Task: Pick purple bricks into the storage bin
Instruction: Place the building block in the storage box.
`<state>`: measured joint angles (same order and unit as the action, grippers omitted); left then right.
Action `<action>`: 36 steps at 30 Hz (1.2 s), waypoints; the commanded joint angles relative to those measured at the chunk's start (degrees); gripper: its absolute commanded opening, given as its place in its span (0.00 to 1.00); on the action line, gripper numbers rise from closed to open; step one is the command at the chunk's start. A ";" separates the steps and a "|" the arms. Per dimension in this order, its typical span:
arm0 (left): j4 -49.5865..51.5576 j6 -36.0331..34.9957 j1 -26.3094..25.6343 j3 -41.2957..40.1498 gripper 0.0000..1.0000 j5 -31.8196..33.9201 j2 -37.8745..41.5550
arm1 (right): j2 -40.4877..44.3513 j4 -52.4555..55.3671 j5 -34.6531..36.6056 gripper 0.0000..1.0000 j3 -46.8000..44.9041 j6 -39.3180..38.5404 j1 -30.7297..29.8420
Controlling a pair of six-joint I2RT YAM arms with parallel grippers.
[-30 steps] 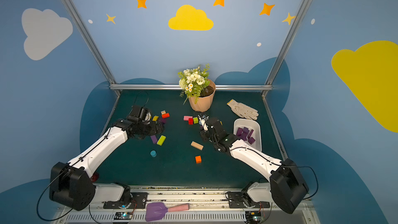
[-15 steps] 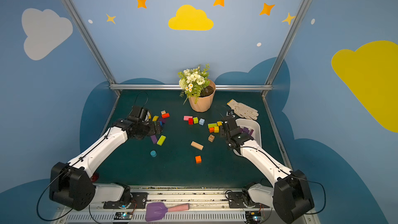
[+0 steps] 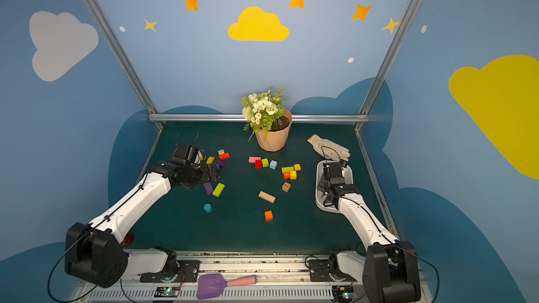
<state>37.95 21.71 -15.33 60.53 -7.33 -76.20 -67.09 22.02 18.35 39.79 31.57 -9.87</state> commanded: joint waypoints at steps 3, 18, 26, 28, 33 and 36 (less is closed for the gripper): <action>0.28 0.56 0.63 0.62 1.00 -0.75 1.38 | -0.09 1.98 -3.36 0.31 -1.03 3.57 2.47; -0.60 1.18 1.89 -0.07 1.00 -0.91 2.03 | -6.36 2.76 -7.46 0.34 -2.45 7.88 5.58; -0.69 1.34 2.48 -0.13 1.00 -1.09 2.02 | -6.18 4.67 -6.98 0.49 -1.58 7.81 6.00; -0.77 1.40 2.64 -0.20 1.00 -1.10 2.00 | -5.47 5.03 -6.74 0.54 0.06 7.46 6.01; -0.78 1.45 2.94 -0.19 1.00 -1.02 1.77 | -3.65 6.60 -6.15 0.62 1.82 6.31 5.82; -0.51 1.71 3.20 -0.08 1.00 -0.49 1.42 | -2.01 7.05 -5.77 0.63 2.64 5.24 5.54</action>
<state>37.52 22.98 -12.62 60.51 -8.32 -75.11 -71.09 27.09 11.51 40.45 38.11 -4.08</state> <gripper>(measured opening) 0.999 0.628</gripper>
